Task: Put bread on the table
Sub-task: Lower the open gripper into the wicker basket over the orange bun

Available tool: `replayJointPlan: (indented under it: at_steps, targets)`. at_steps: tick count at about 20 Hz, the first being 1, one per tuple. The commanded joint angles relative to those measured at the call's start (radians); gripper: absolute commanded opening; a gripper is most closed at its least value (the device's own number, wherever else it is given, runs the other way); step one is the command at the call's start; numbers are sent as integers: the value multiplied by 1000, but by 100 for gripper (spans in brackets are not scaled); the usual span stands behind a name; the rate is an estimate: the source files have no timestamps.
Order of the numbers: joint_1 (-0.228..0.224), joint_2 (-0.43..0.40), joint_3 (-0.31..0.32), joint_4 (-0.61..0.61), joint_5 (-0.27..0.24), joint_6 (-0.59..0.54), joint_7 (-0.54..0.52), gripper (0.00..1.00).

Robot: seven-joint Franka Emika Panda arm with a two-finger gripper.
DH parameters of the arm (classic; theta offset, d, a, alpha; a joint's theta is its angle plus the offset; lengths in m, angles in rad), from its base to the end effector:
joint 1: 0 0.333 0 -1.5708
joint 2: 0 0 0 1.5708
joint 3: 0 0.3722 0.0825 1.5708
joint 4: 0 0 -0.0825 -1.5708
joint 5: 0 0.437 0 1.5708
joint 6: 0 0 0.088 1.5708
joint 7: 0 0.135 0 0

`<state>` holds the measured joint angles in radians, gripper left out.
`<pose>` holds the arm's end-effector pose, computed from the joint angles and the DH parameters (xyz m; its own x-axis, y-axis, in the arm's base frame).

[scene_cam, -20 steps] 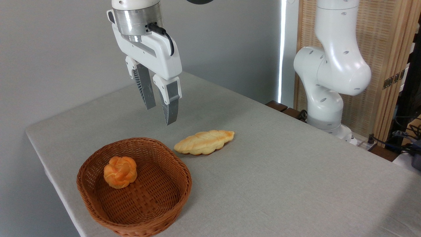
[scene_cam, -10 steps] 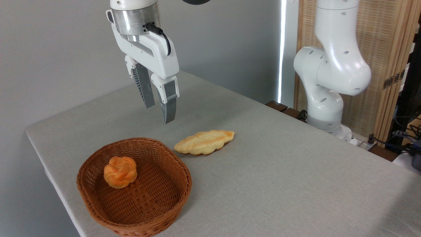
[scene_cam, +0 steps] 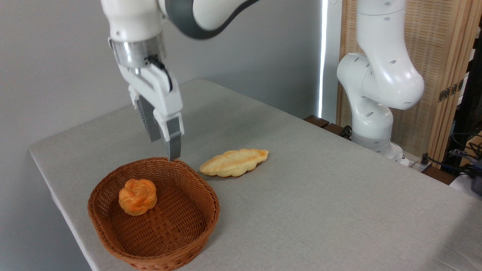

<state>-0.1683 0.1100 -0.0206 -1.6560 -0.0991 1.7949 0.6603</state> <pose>0.6458 -0.1342 0.5582 0.6756 -0.7326 0.0829 -0.7372 -0.6729 0.0614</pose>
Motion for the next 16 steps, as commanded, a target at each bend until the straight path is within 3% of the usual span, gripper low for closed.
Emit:
replayJointPlan:
  at_steps: [1, 8, 12, 16]
  targets:
    - [-40, 49, 2, 4, -7, 43, -16, 100]
    - [-43, 109, 2, 1, -5, 144, -4, 100]
    - [-43, 148, 2, -2, 65, 190, -1, 100]
    - [-43, 165, 2, -2, 64, 231, -4, 100]
